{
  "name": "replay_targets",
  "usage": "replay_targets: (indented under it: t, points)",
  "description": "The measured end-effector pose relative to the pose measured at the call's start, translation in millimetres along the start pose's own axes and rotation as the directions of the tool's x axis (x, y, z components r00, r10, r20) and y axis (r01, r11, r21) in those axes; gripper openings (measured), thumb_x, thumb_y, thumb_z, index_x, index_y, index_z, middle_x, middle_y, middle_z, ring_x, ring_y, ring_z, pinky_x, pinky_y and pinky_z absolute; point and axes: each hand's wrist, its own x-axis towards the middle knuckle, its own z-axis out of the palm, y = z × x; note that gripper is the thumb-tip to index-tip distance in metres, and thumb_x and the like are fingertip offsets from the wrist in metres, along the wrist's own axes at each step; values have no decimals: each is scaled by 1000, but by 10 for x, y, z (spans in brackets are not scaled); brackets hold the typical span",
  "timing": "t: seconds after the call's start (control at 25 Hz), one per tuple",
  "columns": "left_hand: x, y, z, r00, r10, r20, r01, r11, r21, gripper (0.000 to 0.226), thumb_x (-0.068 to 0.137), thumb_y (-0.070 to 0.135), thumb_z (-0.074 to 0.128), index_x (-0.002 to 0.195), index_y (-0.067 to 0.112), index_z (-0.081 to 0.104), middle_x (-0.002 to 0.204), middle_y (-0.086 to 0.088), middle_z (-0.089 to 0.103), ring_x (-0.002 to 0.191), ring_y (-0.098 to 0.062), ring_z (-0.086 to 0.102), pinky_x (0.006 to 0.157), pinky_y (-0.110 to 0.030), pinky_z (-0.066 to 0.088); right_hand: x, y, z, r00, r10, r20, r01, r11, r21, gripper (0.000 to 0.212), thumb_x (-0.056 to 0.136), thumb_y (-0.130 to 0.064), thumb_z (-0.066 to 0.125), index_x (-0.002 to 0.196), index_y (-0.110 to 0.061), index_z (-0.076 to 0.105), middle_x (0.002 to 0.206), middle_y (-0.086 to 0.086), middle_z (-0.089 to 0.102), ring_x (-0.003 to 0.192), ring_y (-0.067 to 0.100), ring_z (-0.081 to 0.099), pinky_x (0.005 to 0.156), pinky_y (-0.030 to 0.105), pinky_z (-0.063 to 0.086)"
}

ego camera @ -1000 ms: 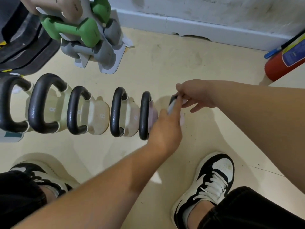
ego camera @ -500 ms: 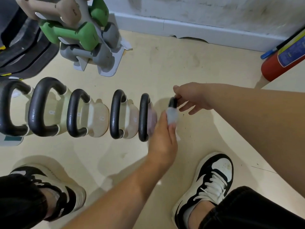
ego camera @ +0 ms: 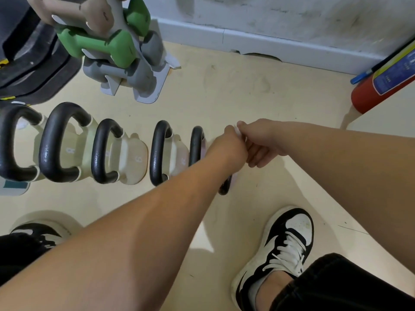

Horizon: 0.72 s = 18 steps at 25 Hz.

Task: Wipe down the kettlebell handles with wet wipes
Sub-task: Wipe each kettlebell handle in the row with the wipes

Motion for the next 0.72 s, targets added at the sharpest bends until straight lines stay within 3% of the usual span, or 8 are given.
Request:
replay_targets:
  t: [0.08, 0.12, 0.24, 0.36, 0.4, 0.48, 0.6, 0.72]
  points:
    - [-356, -148, 144, 995, 55, -83, -61, 996, -70, 40, 105, 19, 40, 143, 7, 38, 116, -18, 61, 110, -39, 62, 81, -35, 48, -90, -6, -46, 997, 56, 57, -54, 998, -30, 83, 99, -65, 22, 105, 6, 66, 94, 25, 75, 83, 37, 76, 82, 45, 61]
    - [-611, -265, 230, 990, 73, -119, -85, 991, -106, 46, 106, 21, 38, 151, 11, 32, 130, -18, 57, 119, -37, 58, 86, -30, 44, -124, -12, -68, 997, 55, 61, -52, 997, -50, 83, 100, -64, 22, 103, 6, 66, 93, 25, 75, 81, 36, 76, 81, 44, 61]
    - [-1076, -561, 309, 984, 132, -117, -151, 974, -170, 49, 108, 22, 35, 156, 28, 29, 156, -6, 41, 139, -27, 43, 95, -20, 30, -147, -47, -79, 991, -104, -83, 101, 994, -38, 69, 101, -54, 32, 101, 5, 67, 83, 21, 74, 68, 34, 74, 71, 42, 63]
    - [-977, -499, -40, 975, 123, -185, -167, 956, -240, 30, 108, 21, 36, 114, 39, 59, 112, 4, 66, 123, -30, 57, 84, -21, 37, -222, -145, -34, 924, -306, -231, 323, 946, 39, 55, 98, -47, 45, 96, 4, 67, 73, 18, 68, 55, 31, 66, 56, 37, 61]
    - [-926, -419, -201, 964, 138, -226, -193, 951, -243, 29, 108, 21, 37, 118, 34, 62, 106, 8, 65, 118, -27, 60, 84, -21, 39, -269, -175, -20, 904, -343, -254, 379, 919, 105, 53, 97, -48, 48, 95, 1, 67, 75, 18, 67, 54, 29, 65, 54, 35, 59]
    - [-824, -252, -465, 939, 191, -285, -263, 935, -238, 34, 107, 24, 37, 137, 30, 53, 120, 6, 66, 115, -19, 62, 94, -27, 46, -392, -227, 14, 907, -382, -176, 419, 863, 282, 56, 93, -57, 55, 101, -3, 69, 86, 16, 71, 65, 28, 71, 61, 36, 61]
    - [-712, -35, -546, 932, 273, -237, -319, 931, -181, 48, 103, 24, 40, 150, 33, 37, 129, 5, 59, 117, -11, 59, 96, -32, 51, -559, -220, 96, 878, -445, 173, 295, 790, 537, 65, 89, -67, 56, 116, -9, 70, 111, 7, 76, 104, 23, 73, 88, 38, 59]
    - [-639, 130, -473, 949, 303, -85, -310, 948, -73, 77, 99, 24, 46, 162, 32, 2, 151, 4, 46, 133, -14, 50, 114, -42, 40, -564, -119, 106, 896, -422, 141, 168, 615, 770, 46, 97, -51, 56, 109, -9, 69, 100, 4, 76, 96, 18, 75, 88, 33, 56]
